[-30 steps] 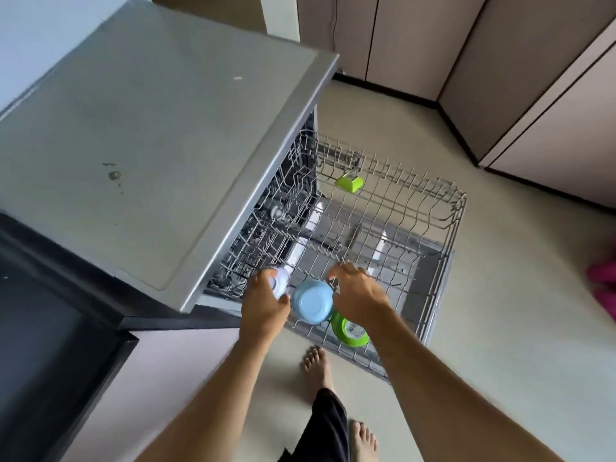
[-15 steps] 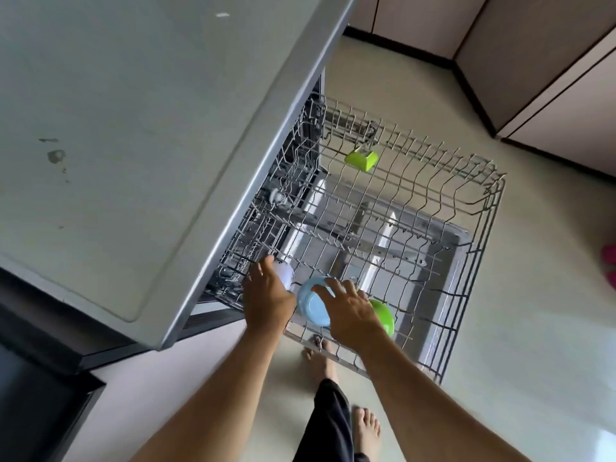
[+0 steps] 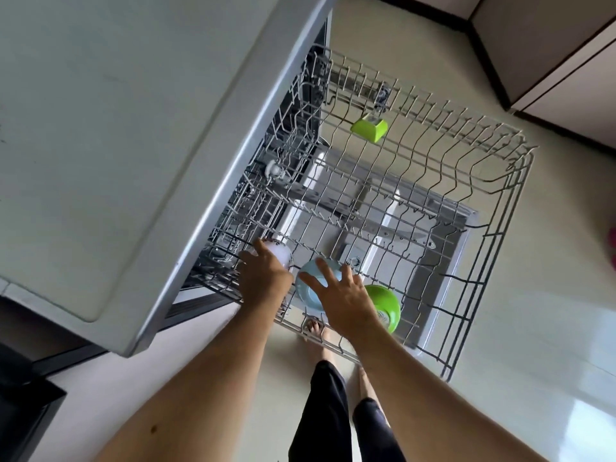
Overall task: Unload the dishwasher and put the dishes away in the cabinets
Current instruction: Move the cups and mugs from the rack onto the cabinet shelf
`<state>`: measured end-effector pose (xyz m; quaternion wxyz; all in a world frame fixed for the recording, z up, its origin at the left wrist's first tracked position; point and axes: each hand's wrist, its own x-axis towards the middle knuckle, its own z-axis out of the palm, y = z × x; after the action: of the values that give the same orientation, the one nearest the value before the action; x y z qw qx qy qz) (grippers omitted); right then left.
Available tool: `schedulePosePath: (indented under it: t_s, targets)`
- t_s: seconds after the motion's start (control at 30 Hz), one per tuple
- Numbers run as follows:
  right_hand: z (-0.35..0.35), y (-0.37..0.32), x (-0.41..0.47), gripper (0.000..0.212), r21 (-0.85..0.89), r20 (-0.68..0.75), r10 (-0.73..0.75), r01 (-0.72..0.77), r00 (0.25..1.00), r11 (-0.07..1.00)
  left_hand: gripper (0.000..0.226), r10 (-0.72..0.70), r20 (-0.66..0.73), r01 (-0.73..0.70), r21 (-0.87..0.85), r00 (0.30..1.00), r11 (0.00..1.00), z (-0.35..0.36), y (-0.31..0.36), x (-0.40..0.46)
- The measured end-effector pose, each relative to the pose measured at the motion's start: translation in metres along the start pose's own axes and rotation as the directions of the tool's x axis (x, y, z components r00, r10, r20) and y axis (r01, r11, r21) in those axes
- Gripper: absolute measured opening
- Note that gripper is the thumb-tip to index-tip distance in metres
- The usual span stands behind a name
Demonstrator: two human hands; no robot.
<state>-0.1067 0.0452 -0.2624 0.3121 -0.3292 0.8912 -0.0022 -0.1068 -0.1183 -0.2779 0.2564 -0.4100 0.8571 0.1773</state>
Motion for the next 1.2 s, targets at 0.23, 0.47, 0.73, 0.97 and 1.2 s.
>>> schedulePosePath:
  t_s: [0.23, 0.47, 0.73, 0.97, 1.2]
  targets:
    - [0.003, 0.002, 0.005, 0.091, -0.061, -0.03, 0.022, -0.024, 0.999, 0.998, 0.098, 0.007, -0.02, -0.007, -0.021, 1.0, 1.0, 0.008, -0.003, 0.013]
    - [0.005, 0.011, 0.005, 0.099, -0.039, -0.139, -0.028, 0.023, 0.99, 0.999, 0.093, 0.087, -0.111, -0.104, -0.162, 0.99, 0.981, 0.006, -0.008, 0.013]
    - [-0.026, 0.021, -0.015, 0.104, 0.187, -0.16, 0.021, 0.009, 0.987, 0.982, 0.107, 0.154, -0.232, -0.218, -0.287, 0.961, 0.933, -0.021, 0.004, -0.009]
    - [-0.057, 0.034, -0.049, 0.108, 0.362, -0.248, 0.138, -0.04, 0.959, 0.931, 0.109, 0.207, -0.307, -0.324, -0.402, 0.929, 0.857, -0.059, 0.015, -0.056]
    - [-0.1, 0.032, -0.101, 0.108, 0.384, -0.302, 0.155, -0.029, 0.941, 0.923, 0.101, 0.219, -0.36, -0.394, -0.537, 0.907, 0.746, -0.089, 0.009, -0.13]
